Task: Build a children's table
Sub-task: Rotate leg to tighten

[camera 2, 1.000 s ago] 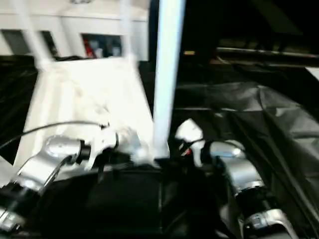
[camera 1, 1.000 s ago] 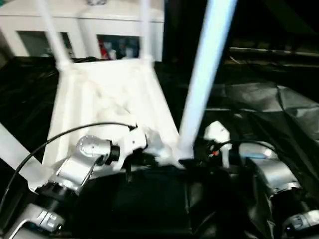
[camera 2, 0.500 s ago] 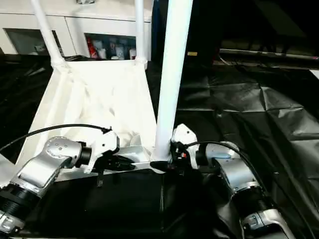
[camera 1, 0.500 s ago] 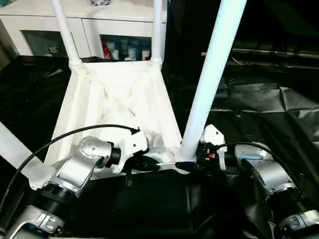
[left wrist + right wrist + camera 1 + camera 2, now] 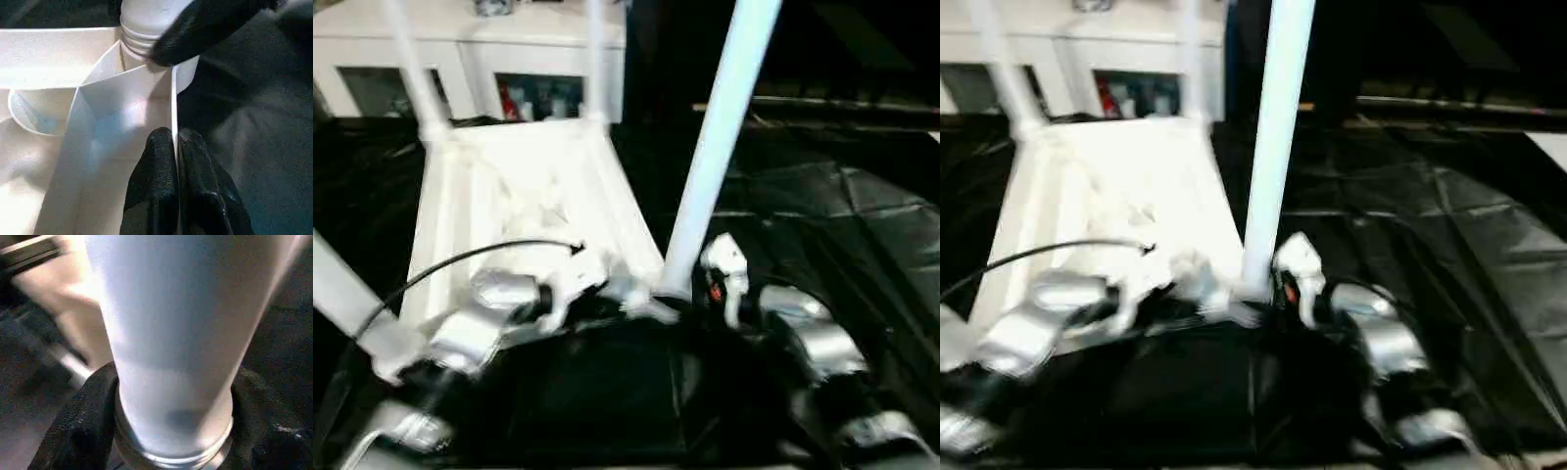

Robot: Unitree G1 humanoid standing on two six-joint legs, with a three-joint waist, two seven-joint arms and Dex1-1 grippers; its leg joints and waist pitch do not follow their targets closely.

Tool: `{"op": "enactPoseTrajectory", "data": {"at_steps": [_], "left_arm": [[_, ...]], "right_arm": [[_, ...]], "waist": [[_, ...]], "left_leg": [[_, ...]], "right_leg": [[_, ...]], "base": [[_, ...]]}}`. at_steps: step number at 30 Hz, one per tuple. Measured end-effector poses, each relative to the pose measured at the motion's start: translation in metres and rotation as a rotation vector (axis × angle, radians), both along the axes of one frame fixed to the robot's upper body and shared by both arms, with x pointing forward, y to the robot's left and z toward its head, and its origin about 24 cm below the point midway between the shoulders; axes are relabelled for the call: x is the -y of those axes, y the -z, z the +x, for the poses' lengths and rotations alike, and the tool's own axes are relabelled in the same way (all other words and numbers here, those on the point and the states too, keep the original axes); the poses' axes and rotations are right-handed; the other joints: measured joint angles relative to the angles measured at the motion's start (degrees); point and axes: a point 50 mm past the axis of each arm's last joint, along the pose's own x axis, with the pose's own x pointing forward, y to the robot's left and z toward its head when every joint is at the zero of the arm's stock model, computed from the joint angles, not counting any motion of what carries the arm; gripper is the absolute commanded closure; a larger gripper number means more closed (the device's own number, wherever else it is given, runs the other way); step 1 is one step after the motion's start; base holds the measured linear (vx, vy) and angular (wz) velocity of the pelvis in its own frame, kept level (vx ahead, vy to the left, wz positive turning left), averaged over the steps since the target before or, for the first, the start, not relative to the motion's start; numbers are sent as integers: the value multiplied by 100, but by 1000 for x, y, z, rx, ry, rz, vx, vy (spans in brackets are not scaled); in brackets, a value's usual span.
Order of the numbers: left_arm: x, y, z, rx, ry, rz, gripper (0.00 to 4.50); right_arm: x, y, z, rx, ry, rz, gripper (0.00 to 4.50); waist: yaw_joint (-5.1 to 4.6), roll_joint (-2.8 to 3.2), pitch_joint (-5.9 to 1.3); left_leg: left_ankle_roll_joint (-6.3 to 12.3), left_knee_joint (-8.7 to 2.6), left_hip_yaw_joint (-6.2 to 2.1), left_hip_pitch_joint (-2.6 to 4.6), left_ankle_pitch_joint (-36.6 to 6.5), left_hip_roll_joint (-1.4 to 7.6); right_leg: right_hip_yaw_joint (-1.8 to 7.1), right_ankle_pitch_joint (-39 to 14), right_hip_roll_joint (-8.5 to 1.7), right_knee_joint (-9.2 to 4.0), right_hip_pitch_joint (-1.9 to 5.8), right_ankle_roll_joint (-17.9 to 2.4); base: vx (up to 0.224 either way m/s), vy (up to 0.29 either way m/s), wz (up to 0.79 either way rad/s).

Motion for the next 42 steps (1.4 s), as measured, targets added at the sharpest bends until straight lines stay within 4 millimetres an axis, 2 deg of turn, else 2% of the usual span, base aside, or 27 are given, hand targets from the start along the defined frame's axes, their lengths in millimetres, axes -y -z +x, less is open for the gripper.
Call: {"op": "enactPoseTrajectory", "data": {"at_steps": [3,6,11,13,17,18,21,22,26,31,34,39,42], "left_arm": [[23,4,14,25,-163,1,450],[39,6,18,38,-221,7,450],[46,6,20,54,-231,22,450],[47,6,20,57,-229,23,450],[48,5,21,63,-227,22,450],[47,4,21,67,-223,24,450],[41,4,21,70,-207,29,450],[38,3,20,76,-188,29,450],[21,1,17,85,-127,34,450],[-4,-2,6,72,13,33,450],[-15,-4,-3,30,93,18,450],[-14,-5,-14,-22,209,0,450],[-13,-5,-15,-26,222,0,450]], "right_arm": [[-10,3,17,-2,301,-30,177],[-14,4,23,5,421,-77,177],[-14,5,26,17,451,-77,177],[-15,6,26,20,442,-61,108],[-16,5,26,30,435,-45,96],[-14,4,26,33,420,-44,69],[-9,2,25,35,350,-30,61],[-4,0,24,35,309,-20,45],[7,-10,16,59,110,-26,45],[28,-21,-4,74,-168,-90,45],[29,-22,-12,39,-267,-83,45],[23,-15,-18,-11,-339,-73,45],[20,-16,-19,-13,-350,-72,45]], "waist": [[-17,0,-4],[-10,5,-12],[-7,3,-17],[-5,3,-17],[-5,4,-17],[-4,4,-16],[-2,4,-16],[1,7,-14],[18,13,-14],[60,20,-18],[68,17,-17],[185,16,-13],[191,13,-12]], "left_leg": [[0,0,-5,27,0,-1],[0,0,-19,39,0,-6],[1,-3,-21,34,-1,-8],[1,-6,-20,29,-1,-9],[2,-6,-20,7,-1,-11],[2,-6,-20,-1,-1,-11],[2,-9,-20,-5,-1,-10],[2,-14,-21,-6,-1,-9],[1,-46,-21,-8,0,-3],[0,-59,-21,-13,0,2],[1,-49,-17,-21,0,3],[4,-22,4,-38,-1,3],[6,-16,14,-37,-2,3]], "right_leg": [[-5,-2,0,-4,17,4],[-15,-3,-3,-28,29,6],[-16,-3,-2,-54,33,7],[-15,-2,-2,-68,35,7],[-14,0,-2,-82,24,5],[-14,4,-2,-84,19,3],[-15,25,-2,-83,16,4],[-17,40,-2,-83,11,5],[-24,74,5,-77,-2,14],[-25,69,11,-77,-8,0],[-22,60,10,-85,-9,-6],[-15,48,-1,-87,-11,-9],[-8,49,-4,-86,-10,-9]], "base": [[0,0,0],[0,0,0],[0,0,0],[0,0,0],[0,0,0],[0,0,0],[0,0,0],[0,0,0],[0,0,0],[0,0,0],[0,0,0],[0,0,0],[0,0,0]]}}
